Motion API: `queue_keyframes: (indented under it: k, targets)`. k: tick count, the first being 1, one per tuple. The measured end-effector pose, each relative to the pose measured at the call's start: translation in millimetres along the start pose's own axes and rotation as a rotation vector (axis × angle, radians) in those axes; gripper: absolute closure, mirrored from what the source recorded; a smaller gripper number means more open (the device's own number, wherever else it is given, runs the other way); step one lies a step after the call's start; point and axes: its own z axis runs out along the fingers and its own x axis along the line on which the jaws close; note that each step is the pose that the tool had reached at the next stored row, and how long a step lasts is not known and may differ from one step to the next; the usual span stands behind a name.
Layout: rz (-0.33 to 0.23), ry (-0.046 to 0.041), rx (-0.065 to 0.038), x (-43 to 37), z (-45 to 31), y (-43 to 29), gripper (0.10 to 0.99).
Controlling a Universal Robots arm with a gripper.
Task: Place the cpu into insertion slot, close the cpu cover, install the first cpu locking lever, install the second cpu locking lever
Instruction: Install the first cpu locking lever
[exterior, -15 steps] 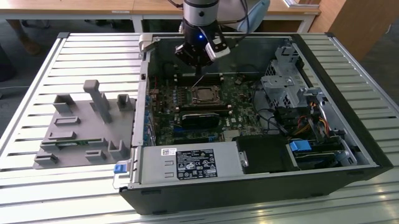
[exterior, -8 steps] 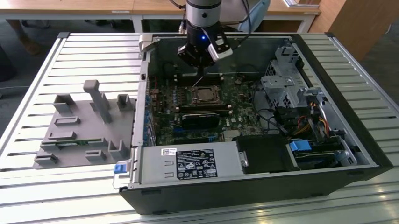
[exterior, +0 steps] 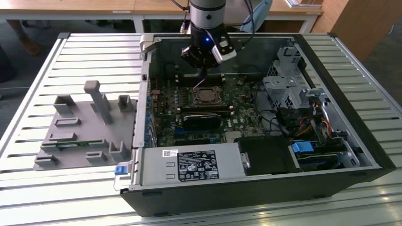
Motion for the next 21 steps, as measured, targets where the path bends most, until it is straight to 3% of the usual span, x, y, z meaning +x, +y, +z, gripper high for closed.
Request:
queue_keyframes:
  k: [21]
  targets:
    - [0.000,0.0021,0.000,-17.3,21.6,1.4,0.980]
